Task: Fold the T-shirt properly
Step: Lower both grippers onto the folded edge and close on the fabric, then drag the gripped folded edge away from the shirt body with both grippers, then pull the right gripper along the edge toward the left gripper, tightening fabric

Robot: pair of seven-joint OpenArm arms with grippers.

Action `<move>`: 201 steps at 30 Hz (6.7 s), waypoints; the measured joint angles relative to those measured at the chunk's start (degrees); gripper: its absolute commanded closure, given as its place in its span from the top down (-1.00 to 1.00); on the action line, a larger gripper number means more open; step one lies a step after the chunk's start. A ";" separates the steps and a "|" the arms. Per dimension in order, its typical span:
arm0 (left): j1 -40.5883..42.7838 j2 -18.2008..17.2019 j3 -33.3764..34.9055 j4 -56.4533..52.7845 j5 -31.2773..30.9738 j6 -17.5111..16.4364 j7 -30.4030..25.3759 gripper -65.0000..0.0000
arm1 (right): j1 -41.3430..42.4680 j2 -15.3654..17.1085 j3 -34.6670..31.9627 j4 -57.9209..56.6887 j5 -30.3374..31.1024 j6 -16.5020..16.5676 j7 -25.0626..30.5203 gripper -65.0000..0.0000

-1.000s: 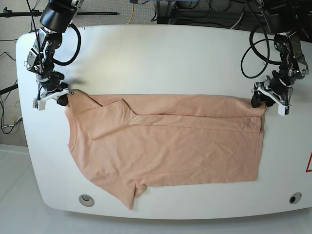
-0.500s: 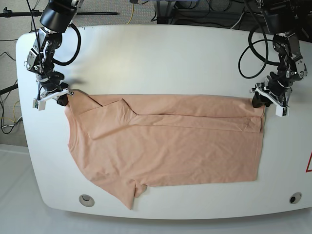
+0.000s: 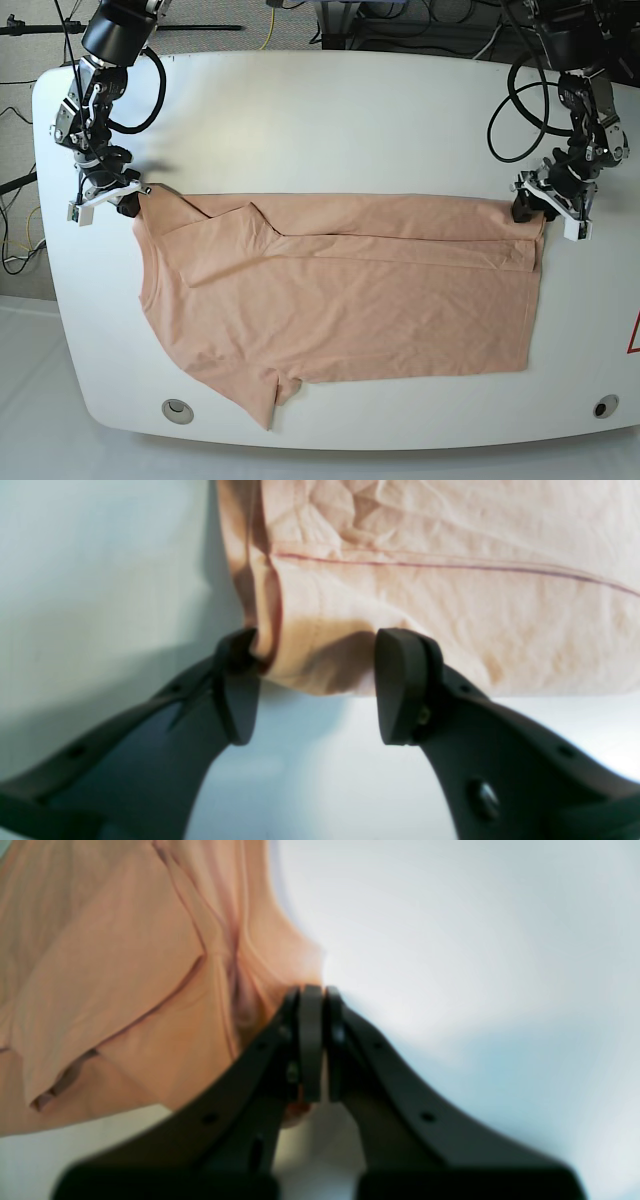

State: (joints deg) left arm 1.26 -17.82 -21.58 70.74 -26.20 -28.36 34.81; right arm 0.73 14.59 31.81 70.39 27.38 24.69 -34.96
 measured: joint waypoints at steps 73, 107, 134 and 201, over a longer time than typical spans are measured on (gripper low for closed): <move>28.06 -4.55 -5.38 20.59 1.27 -0.66 2.19 -1.00 | -31.30 -7.41 3.74 27.98 0.72 0.24 -2.86 -1.00; 37.64 -5.22 -5.25 27.02 1.38 -0.87 0.28 -1.00 | -35.91 -8.31 5.03 29.42 3.87 0.87 -3.28 -0.77; 33.42 -4.55 -4.92 27.50 1.75 0.46 1.81 -1.00 | -29.57 -7.80 0.59 38.51 2.49 3.32 -7.21 -0.08; 30.03 -4.31 -4.50 27.19 2.21 1.31 3.15 -0.99 | -24.85 -9.46 -8.87 29.55 1.14 3.15 -2.75 -0.87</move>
State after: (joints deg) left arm 31.29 -22.13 -26.09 97.93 -23.99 -27.05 37.95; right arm -24.12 5.13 22.94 99.94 28.51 27.83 -37.71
